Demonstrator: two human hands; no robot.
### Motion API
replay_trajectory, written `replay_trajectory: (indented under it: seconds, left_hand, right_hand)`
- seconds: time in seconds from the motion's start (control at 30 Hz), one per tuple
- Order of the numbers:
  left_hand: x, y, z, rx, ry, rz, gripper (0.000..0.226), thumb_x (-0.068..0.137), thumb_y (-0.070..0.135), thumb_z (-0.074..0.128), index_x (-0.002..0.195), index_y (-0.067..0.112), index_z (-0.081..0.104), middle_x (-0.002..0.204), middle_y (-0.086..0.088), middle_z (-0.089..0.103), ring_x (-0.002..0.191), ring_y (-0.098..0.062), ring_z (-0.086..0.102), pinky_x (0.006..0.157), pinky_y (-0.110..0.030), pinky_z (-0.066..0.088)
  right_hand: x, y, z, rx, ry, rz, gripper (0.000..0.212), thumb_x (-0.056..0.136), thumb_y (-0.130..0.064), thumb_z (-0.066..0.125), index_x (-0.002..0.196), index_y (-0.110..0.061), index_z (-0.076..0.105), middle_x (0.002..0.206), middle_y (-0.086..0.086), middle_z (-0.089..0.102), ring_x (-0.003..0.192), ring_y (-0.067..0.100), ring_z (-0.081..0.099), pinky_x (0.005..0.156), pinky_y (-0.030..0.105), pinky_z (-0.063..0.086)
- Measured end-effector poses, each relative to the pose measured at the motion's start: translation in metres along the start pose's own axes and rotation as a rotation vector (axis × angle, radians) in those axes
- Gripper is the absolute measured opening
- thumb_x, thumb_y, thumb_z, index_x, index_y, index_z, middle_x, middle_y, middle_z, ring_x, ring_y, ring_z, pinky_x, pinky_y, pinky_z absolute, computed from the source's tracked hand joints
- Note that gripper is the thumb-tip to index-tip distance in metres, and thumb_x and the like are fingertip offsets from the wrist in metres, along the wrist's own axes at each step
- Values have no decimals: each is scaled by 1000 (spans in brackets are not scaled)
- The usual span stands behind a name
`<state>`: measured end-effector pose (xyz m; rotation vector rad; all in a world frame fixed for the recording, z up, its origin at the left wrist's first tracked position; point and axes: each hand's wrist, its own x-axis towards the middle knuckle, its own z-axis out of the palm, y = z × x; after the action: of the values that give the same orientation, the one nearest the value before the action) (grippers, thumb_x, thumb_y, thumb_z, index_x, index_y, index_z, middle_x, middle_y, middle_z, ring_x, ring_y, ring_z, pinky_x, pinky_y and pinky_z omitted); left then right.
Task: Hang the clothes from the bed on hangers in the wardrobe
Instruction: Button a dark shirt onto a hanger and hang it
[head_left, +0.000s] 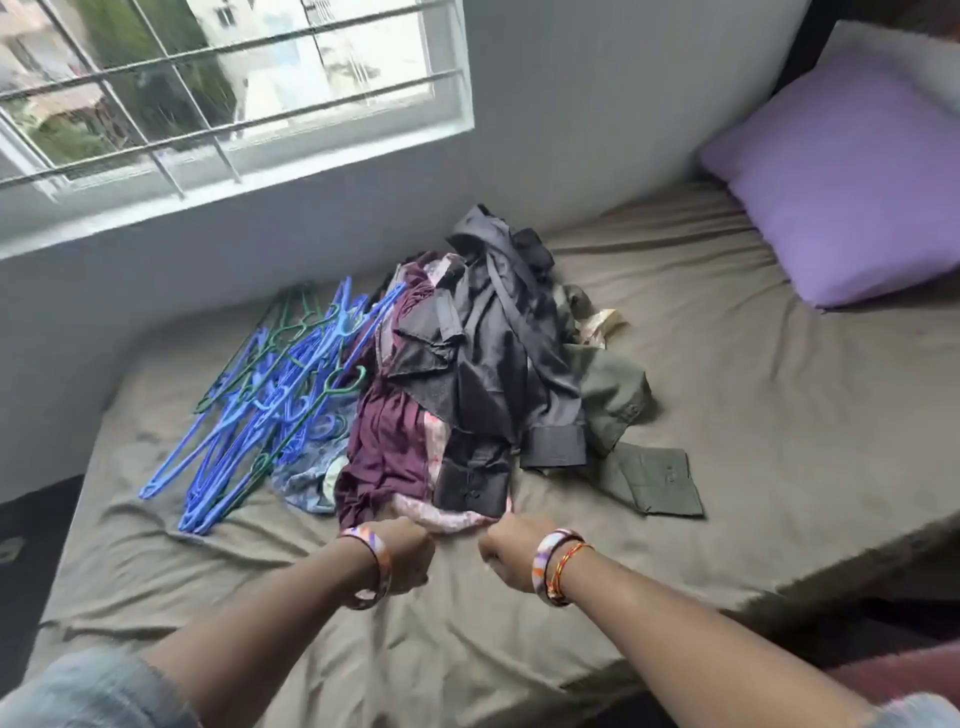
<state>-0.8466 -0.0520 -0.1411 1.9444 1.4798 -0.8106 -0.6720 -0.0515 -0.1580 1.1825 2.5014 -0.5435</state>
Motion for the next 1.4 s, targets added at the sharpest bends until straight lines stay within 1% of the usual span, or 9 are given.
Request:
replay_trajectory:
  seconds: [0.23, 0.4, 0.47, 0.57, 0.8, 0.97, 1.1, 1.2, 1.4]
  left_hand:
    - [74, 3, -82, 5, 98, 38, 22, 86, 15, 49, 92, 4, 67, 96, -18, 66, 84, -34, 57, 76, -31, 44]
    - [102, -15, -113, -31, 221, 154, 42, 83, 31, 39, 94, 2, 67, 98, -15, 64, 93, -30, 58, 76, -26, 37]
    - [122, -37, -122, -135, 372, 161, 27, 85, 24, 61, 103, 5, 67, 108, -14, 60, 99, -27, 58, 88, -27, 43]
    - [170, -67, -134, -188, 733, 51, 55, 81, 34, 69, 126, 6, 53, 135, -17, 41, 120, -32, 45, 105, -39, 38]
    - [315, -109, -140, -44, 768, -47, 98, 66, 76, 10, 149, 24, 13, 158, -2, -4, 144, -19, -5, 112, -40, 0]
    - [364, -124, -92, -44, 1005, 68, 82, 78, 61, 11, 148, 19, 21, 158, -6, 2, 139, -12, -7, 106, -34, -11]
    - [366, -126, -90, -67, 1043, 151, 76, 81, 55, 3, 149, 25, 19, 158, -2, 3, 143, -16, -5, 102, -36, -17]
    - [355, -132, -95, -86, 1014, 237, 71, 83, 51, 4, 148, 26, 23, 158, 2, 4, 145, -21, -2, 104, -38, -11]
    - [286, -119, -116, -421, 998, 535, 58, 92, 38, 18, 139, 15, 42, 151, 0, 32, 141, -19, 25, 111, -41, 14]
  right_hand:
    - [52, 65, -24, 352, 12, 103, 29, 90, -15, 44, 108, -21, 65, 115, 14, 62, 105, 37, 58, 82, 36, 47]
    - [62, 82, -25, 445, 1, 152, 29, 90, -16, 44, 109, -20, 66, 116, 12, 64, 104, 36, 59, 84, 37, 48]
    - [70, 87, -28, 462, 27, 182, 28, 91, -18, 44, 111, -21, 63, 116, 13, 62, 105, 37, 58, 83, 37, 48]
    - [99, 96, -21, 421, 153, 205, 36, 94, -15, 42, 128, -22, 48, 129, 8, 53, 116, 33, 52, 88, 38, 44]
    - [246, 108, 52, 746, 438, 523, 66, 97, -32, 39, 151, -27, 0, 157, -13, -6, 146, 12, 6, 114, 37, 20]
    - [320, 94, 106, 531, 694, 768, 59, 77, -31, 36, 135, -18, 40, 135, -5, 54, 116, 14, 59, 91, 34, 39]
    - [318, 87, 102, 463, 875, 894, 50, 86, -20, 37, 135, -16, 50, 138, -3, 51, 122, 13, 54, 93, 29, 38]
    - [300, 69, 88, 746, 936, 873, 45, 97, -4, 40, 140, -14, 40, 146, 1, 39, 136, 16, 37, 105, 14, 25]
    - [234, 10, 54, 812, 1143, 971, 32, 96, -9, 49, 124, -17, 61, 120, 6, 64, 115, 15, 57, 96, 9, 39]
